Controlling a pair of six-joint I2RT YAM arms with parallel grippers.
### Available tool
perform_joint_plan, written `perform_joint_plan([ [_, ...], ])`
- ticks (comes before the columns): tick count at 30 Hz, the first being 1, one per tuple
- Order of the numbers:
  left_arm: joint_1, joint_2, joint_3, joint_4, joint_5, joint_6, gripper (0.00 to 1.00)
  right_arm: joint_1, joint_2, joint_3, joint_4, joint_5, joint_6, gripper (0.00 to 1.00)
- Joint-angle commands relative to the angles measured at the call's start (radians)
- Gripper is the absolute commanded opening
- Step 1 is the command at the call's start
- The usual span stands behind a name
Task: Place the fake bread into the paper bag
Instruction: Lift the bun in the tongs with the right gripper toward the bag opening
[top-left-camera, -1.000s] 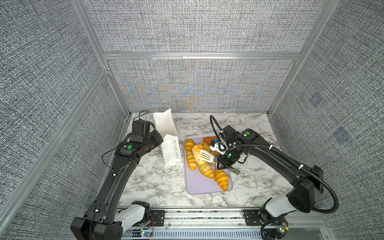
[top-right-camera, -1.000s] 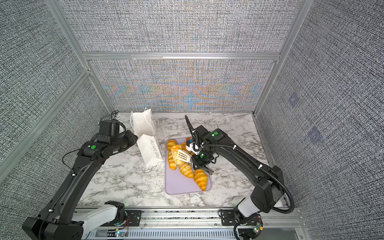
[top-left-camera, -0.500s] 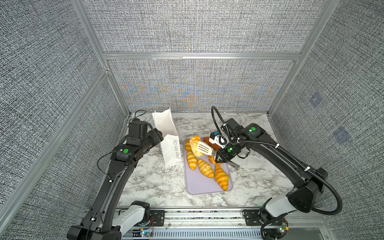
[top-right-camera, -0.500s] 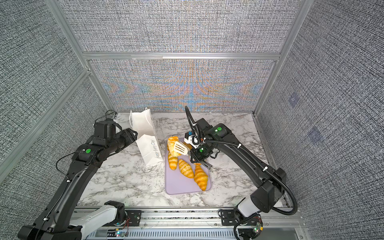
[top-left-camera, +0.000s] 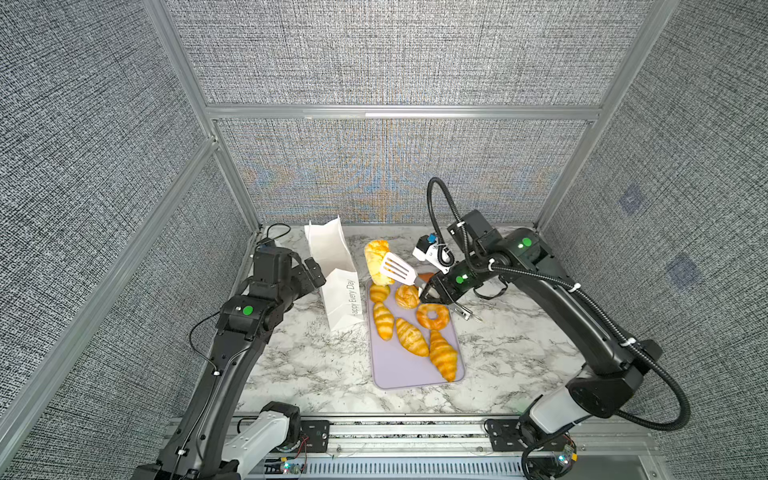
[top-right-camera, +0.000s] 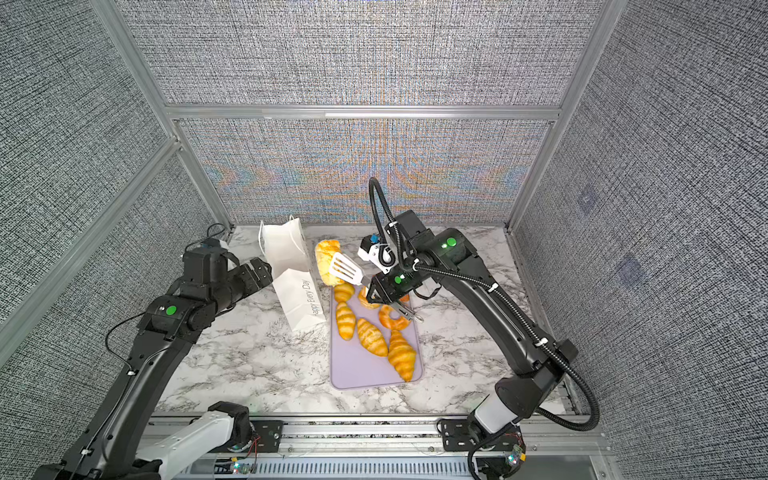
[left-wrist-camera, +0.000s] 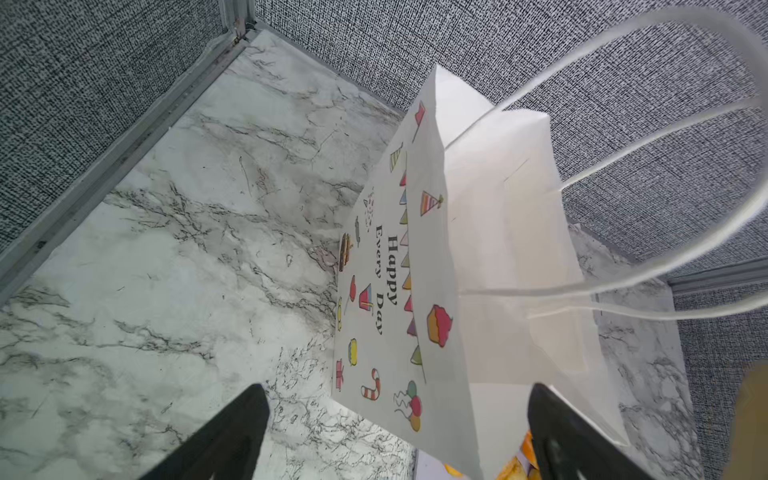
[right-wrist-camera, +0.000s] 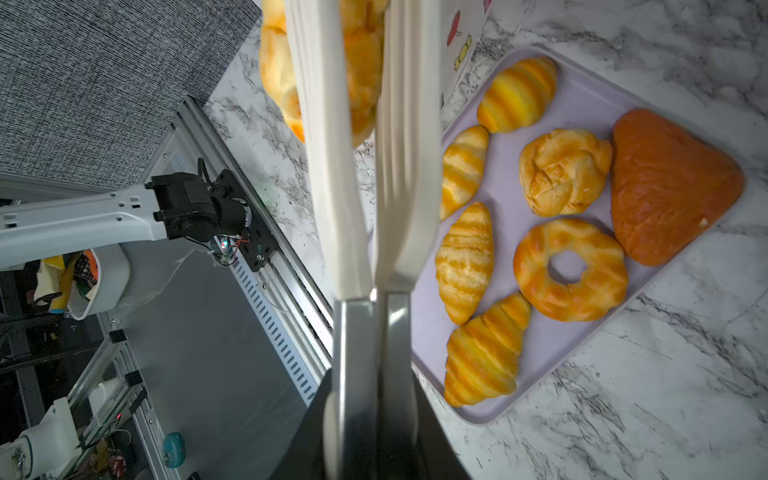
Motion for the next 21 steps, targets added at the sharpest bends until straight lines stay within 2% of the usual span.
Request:
perform_joint_plan([
  [1,0.001,-0.008,-0.016,-0.007,-0.032,0.021,0.99,0.006,0.009,0.044,0.026,-0.049,0.017,0.24],
  [14,0.001,-0.05,-0.094,-0.021,-0.042,0.02,0.99,0.081,0.071,0.193,0.112,-0.058,0.051,0.24],
  [21,0.001,-0.074,-0.102,-0.028,-0.028,0.015,0.99,0.127,0.153,0.26,0.167,0.027,0.074,0.24],
])
